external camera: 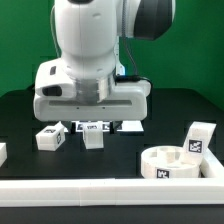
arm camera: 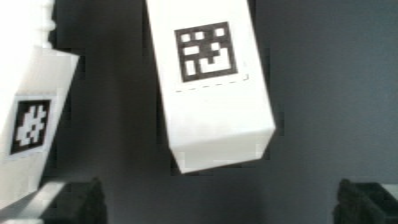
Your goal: Assemble stool
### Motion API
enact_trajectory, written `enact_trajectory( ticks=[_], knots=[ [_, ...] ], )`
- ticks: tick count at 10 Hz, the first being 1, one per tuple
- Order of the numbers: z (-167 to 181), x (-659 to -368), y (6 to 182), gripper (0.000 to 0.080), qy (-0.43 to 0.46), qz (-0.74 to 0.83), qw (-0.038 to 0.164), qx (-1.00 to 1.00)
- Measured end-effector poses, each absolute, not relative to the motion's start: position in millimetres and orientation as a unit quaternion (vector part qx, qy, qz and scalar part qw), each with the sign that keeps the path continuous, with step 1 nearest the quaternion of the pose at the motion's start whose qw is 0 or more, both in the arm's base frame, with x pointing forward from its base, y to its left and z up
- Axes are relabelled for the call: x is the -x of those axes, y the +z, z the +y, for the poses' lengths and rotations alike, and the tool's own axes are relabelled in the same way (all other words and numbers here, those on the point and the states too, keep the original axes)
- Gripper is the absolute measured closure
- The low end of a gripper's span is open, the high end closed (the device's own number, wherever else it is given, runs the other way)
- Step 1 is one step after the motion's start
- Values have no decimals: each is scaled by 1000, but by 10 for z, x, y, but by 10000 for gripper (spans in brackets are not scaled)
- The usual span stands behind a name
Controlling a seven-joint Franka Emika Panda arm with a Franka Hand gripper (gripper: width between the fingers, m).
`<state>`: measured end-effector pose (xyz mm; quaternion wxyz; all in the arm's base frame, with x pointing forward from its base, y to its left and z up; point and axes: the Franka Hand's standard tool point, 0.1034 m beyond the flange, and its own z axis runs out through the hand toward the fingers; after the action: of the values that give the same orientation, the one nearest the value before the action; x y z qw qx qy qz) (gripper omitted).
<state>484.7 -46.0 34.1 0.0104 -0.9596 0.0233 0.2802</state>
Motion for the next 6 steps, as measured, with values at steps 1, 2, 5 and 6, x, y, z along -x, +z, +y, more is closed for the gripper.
enact_trajectory(
  ticks=[1,2,5,6],
  knots=[
    [-459,-4814,346,150,317,24,15,948],
    [-460,-4817,328,150,340,23,16,940],
    [-475,-4693,234,150,430,27,21,902],
    [-489,-4675,203,150,453,29,22,890]
  ],
)
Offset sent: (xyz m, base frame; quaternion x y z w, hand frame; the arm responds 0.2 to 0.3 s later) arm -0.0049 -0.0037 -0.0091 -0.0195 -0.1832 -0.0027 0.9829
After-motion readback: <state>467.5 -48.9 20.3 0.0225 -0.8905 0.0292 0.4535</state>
